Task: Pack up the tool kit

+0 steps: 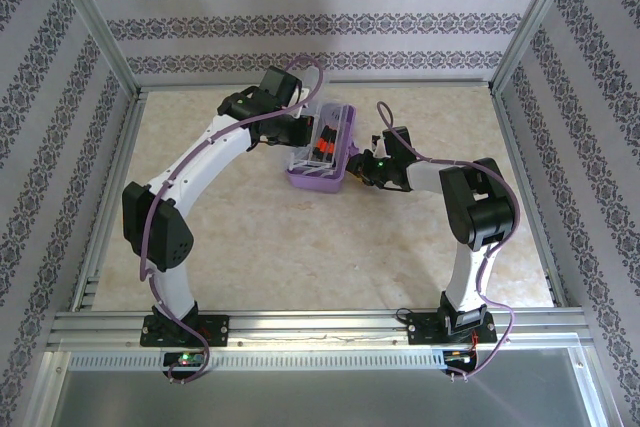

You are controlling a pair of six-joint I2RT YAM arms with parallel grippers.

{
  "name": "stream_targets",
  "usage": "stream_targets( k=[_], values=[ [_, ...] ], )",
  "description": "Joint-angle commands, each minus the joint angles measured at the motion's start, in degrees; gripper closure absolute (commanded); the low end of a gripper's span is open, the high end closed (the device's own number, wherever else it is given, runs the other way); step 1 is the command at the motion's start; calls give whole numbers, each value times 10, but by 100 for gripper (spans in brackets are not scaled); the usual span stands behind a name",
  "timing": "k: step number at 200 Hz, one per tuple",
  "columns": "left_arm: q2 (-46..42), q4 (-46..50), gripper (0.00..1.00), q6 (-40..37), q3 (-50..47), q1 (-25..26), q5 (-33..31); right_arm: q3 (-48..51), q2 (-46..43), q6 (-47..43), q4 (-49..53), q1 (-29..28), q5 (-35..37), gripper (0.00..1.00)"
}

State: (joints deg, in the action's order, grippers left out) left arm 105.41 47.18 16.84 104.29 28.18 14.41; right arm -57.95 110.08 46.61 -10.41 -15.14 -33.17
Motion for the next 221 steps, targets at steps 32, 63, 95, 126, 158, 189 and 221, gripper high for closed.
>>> stream_targets(
  k=[32, 63, 95, 126, 158, 189, 221],
  values=[
    [21, 31, 100, 20, -1, 8, 23, 4, -8, 2, -22, 5, -20, 74],
    [12, 10, 100, 31, -11, 9, 36, 8, -24, -13, 0, 15, -2, 74],
    [16, 4, 100, 36, -10, 13, 62, 18, -38, -13, -2, 28, -7, 73],
    [22, -5, 100, 43, -7, 21, 88, 22, -51, -16, 5, 35, -7, 72],
    [31, -6, 100, 41, 1, 30, 95, 24, -62, -18, 11, 41, -8, 72],
    [33, -9, 100, 39, 5, 30, 93, 30, -78, -23, 20, 45, -5, 72],
    [39, 2, 90, 20, 24, 29, 52, 43, -106, -32, 31, 45, 8, 70]
  ],
)
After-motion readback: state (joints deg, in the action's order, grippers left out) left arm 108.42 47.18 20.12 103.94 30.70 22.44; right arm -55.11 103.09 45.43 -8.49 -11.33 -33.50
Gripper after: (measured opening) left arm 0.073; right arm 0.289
